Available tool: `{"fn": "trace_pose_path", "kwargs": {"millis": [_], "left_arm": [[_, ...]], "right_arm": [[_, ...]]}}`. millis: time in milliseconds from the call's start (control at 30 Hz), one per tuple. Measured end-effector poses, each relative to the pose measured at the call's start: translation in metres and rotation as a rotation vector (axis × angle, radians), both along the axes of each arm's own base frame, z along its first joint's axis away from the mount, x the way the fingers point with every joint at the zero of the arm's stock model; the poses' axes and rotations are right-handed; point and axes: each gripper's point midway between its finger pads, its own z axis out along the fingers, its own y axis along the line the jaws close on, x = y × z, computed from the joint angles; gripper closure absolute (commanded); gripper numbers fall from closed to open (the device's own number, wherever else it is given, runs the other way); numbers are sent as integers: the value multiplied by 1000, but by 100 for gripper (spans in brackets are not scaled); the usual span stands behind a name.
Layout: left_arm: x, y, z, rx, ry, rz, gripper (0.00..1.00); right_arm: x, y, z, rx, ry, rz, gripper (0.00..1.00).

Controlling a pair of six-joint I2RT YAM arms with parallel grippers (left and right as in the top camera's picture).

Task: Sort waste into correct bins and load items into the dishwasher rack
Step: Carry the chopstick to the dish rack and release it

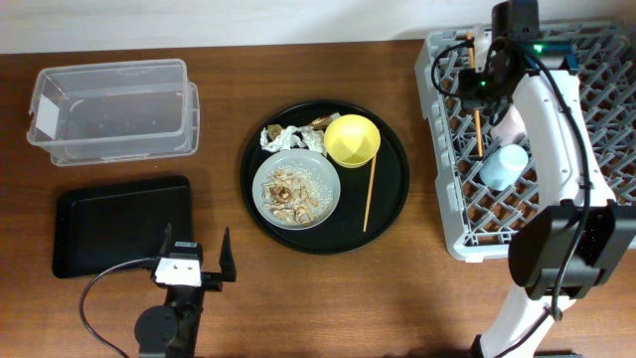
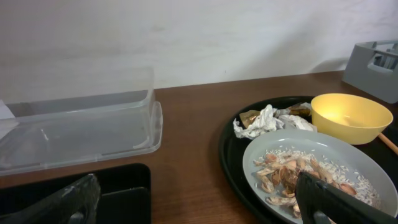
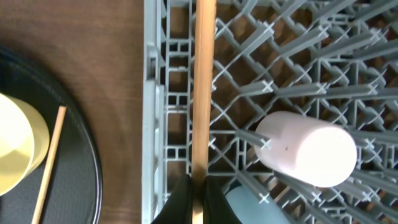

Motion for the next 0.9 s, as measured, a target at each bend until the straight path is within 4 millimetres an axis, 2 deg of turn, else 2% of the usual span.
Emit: {"fn": "trace_pose_path", "kwargs": {"millis": [133,167,200,233,267,367,567,733,900], "left_arm": [[0,0,0,0,0,0,1],[0,0,0,0,0,0,1],[0,0,0,0,0,0,1],[0,0,0,0,0,0,1],[0,0,0,0,0,0,1],[0,0,0,0,0,0,1],[0,0,0,0,0,0,1],[0,0,0,0,0,0,1],[0,0,0,0,0,0,1]], "right_arm": [[3,1,-11,5,17,18,95],[4,2,-15,8,27,19,91],[4,2,-21,10,39,20,79],[5,2,-26,12,51,23,72],[5,3,-32,14,64,26,69],[3,4,-44,25,97,19,67],[-5,4,-47,52,129,-44,68],[-20,12,-40,113,165,-89,67],[-48,38,-5,230,178,-76,66]]}}
